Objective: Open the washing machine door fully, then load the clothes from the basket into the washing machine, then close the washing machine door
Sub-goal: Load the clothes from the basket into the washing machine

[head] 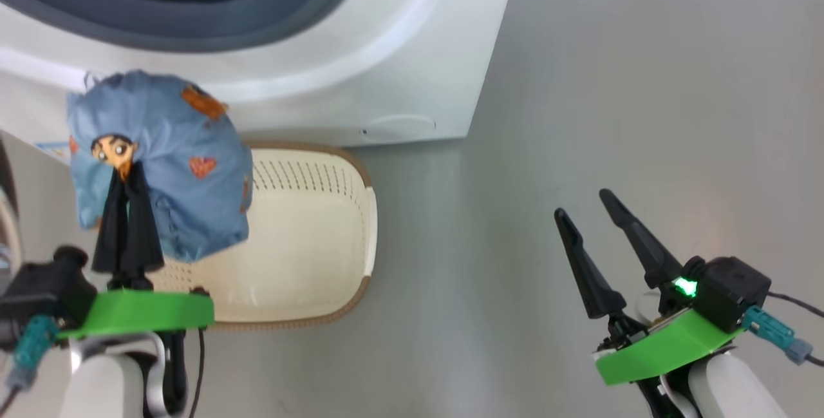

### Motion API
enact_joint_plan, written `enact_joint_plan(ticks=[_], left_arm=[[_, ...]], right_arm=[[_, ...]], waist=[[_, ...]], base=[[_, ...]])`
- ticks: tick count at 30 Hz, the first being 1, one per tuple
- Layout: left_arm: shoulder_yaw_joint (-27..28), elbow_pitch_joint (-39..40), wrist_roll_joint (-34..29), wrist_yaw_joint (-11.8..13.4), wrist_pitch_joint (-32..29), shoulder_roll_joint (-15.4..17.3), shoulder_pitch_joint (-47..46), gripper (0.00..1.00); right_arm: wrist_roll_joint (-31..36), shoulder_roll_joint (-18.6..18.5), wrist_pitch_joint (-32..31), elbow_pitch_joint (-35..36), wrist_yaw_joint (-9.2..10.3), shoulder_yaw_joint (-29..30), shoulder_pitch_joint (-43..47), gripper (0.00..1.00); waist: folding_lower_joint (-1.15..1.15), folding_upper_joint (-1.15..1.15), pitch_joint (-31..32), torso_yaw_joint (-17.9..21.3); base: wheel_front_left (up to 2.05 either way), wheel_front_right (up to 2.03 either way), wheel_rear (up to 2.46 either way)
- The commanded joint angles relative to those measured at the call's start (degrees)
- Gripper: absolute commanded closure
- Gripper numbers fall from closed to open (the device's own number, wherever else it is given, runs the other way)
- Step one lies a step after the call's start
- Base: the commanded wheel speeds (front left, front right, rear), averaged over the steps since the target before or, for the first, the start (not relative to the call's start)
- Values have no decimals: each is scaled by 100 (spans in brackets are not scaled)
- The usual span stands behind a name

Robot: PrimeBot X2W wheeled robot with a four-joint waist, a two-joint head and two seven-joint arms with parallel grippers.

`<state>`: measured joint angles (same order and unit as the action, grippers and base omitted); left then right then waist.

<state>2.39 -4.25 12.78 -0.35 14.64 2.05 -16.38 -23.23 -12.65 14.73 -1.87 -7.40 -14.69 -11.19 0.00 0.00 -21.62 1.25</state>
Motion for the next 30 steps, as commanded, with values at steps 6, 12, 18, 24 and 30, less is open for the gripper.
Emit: enact_joint_plan(ticks=[6,12,18,24,30], left_arm=[[232,668,-275,-15,36,93,703,100],[308,908,-283,34,36,89,1314,100],[383,1108,-276,121,36,87,1812,100],[451,1260,-273,212,36,86,2153,100],[443,1303,-199,300,36,85,2396,100]], right_arm=[[162,118,27,88,-9,-87,296,0],[227,265,27,105,-9,-24,418,0],[252,346,27,78,-9,-9,537,0],[311,398,27,103,-9,68,634,0],[378,424,27,130,-9,177,700,0]], waist=[[0,0,850,13],[0,0,1200,73],[0,0,1416,108],[0,0,1531,154],[0,0,1578,192]], base=[[0,0,0],[0,0,0],[0,0,0],[0,0,0],[0,0,0]])
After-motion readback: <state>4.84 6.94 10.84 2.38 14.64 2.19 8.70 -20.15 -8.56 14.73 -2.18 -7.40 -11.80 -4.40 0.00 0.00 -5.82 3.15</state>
